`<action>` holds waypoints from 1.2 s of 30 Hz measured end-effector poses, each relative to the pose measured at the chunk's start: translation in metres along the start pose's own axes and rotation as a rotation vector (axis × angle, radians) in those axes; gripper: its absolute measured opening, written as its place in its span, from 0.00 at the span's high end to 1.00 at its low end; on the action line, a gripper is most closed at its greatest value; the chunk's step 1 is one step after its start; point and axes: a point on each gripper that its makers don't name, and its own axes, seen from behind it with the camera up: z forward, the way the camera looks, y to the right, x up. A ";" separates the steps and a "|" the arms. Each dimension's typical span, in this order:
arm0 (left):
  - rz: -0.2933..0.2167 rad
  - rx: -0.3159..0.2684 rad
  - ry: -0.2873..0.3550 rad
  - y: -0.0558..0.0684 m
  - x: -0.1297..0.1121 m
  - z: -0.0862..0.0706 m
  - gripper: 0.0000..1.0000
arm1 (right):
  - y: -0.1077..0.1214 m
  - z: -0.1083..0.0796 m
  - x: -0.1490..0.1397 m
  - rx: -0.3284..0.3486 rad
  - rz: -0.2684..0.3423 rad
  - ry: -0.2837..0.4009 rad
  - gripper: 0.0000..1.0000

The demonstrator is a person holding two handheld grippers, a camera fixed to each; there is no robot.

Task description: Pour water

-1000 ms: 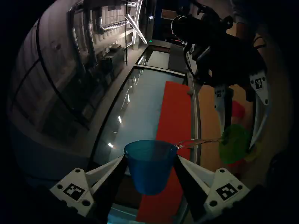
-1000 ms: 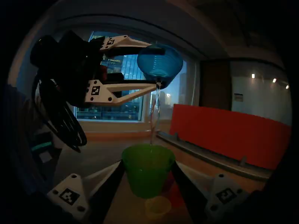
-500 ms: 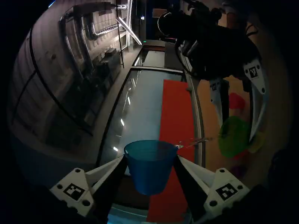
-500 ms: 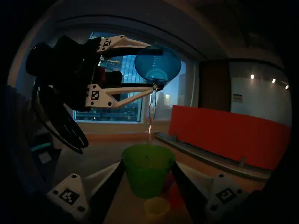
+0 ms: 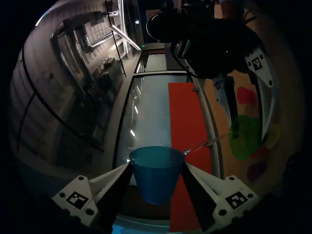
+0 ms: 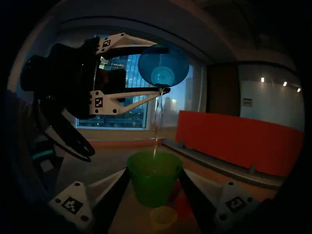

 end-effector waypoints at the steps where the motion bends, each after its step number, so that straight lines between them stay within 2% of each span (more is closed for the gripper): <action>1: 0.008 0.002 0.001 0.000 0.001 0.000 0.15 | 0.000 0.000 0.000 0.000 0.001 0.001 0.10; 9: 0.077 0.012 0.013 0.001 0.007 0.000 0.15 | 0.000 -0.001 0.002 0.001 0.002 0.004 0.10; 14: 0.103 0.021 0.015 -0.001 0.009 0.000 0.15 | 0.000 -0.001 0.004 -0.002 0.002 0.008 0.10; 18: 0.098 0.025 0.012 -0.001 0.009 -0.001 0.15 | 0.000 -0.002 0.004 -0.003 0.002 0.008 0.10; 23: 0.063 0.024 0.014 -0.002 0.009 -0.001 0.15 | 0.000 -0.003 0.004 -0.004 0.002 0.010 0.10; 27: 0.013 0.019 0.014 -0.003 0.008 -0.001 0.15 | 0.000 -0.003 0.005 -0.006 0.003 0.012 0.10; 30: -0.061 0.010 0.010 -0.001 0.006 0.000 0.15 | -0.001 -0.003 0.006 -0.007 0.003 0.015 0.10; 36: -0.312 -0.035 -0.019 0.014 -0.005 0.004 0.15 | 0.001 -0.004 0.006 -0.012 0.003 0.020 0.10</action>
